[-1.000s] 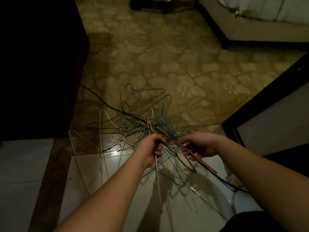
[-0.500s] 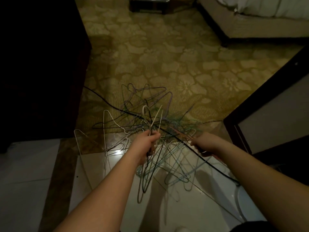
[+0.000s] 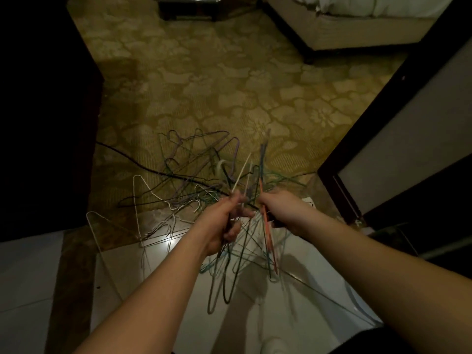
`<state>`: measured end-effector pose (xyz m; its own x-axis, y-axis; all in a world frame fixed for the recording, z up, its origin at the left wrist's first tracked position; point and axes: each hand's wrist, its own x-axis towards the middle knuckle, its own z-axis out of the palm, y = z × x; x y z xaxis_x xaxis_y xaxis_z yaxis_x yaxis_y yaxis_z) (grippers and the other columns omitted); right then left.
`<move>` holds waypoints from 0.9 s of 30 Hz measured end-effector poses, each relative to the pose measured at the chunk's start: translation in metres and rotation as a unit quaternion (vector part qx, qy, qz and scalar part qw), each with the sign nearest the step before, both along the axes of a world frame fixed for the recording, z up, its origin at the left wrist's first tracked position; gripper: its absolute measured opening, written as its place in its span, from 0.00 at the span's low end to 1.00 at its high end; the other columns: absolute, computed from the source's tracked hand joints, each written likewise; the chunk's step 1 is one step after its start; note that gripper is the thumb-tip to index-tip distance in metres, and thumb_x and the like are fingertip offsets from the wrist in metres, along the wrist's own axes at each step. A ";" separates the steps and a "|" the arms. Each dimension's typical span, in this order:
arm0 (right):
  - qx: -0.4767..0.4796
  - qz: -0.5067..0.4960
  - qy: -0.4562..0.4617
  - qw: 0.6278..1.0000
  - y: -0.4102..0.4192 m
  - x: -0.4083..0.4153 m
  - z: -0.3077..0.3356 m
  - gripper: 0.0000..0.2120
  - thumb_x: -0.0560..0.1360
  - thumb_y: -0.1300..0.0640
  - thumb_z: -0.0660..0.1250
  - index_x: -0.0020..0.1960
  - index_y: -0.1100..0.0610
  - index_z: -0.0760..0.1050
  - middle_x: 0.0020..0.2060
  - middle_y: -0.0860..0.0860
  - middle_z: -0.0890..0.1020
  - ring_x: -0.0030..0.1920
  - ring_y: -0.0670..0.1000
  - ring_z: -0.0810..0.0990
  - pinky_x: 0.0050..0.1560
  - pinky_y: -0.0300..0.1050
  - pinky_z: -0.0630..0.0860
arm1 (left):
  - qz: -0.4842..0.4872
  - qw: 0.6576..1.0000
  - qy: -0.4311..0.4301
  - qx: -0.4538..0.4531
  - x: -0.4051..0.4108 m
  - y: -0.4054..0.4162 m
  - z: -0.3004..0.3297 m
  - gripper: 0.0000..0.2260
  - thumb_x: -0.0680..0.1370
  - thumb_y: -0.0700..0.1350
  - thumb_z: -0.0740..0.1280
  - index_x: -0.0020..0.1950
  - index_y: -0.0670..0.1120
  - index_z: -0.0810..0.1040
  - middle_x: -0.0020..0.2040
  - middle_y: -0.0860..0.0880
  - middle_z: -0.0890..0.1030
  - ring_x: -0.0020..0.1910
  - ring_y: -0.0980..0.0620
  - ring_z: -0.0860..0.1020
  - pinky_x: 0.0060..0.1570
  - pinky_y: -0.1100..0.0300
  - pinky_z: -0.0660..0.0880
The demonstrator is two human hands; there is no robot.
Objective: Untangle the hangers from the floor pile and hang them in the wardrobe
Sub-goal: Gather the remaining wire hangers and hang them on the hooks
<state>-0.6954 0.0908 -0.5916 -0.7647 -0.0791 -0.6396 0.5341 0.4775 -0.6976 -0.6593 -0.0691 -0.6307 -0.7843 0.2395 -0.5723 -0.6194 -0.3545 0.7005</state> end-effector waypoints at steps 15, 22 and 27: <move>0.102 0.366 0.017 0.925 -0.040 0.008 0.006 0.13 0.82 0.48 0.56 0.47 0.48 0.78 0.40 0.44 0.84 0.40 0.44 0.81 0.40 0.40 0.73 | 0.065 0.988 -0.062 -0.126 -0.001 -0.022 -0.021 0.05 0.78 0.41 0.68 0.47 0.46 0.72 0.30 0.49 0.76 0.20 0.56 0.64 0.18 0.69 0.54; 0.202 0.308 0.054 0.928 -0.005 -0.023 -0.018 0.15 0.82 0.47 0.58 0.54 0.53 0.79 0.45 0.45 0.85 0.44 0.45 0.82 0.48 0.43 0.76 | 0.015 0.993 -0.081 -0.083 0.005 -0.057 -0.015 0.08 0.80 0.41 0.60 0.43 0.41 0.76 0.31 0.49 0.68 0.21 0.58 0.63 0.18 0.67 0.54; 0.274 0.342 0.005 0.899 0.006 -0.032 -0.057 0.20 0.82 0.44 0.56 0.69 0.54 0.71 0.63 0.54 0.76 0.56 0.54 0.75 0.53 0.45 0.70 | 0.039 0.996 -0.082 -0.011 0.011 -0.066 -0.004 0.10 0.81 0.39 0.57 0.59 0.40 0.74 0.27 0.52 0.66 0.22 0.57 0.63 0.20 0.68 0.56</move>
<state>-0.7269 0.0967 -0.6489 -0.6621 -0.2087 -0.7198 -0.0200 0.9650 -0.2613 -0.6483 -0.1355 -0.6349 -0.6959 0.1685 -0.6981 -0.6972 -0.3914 0.6005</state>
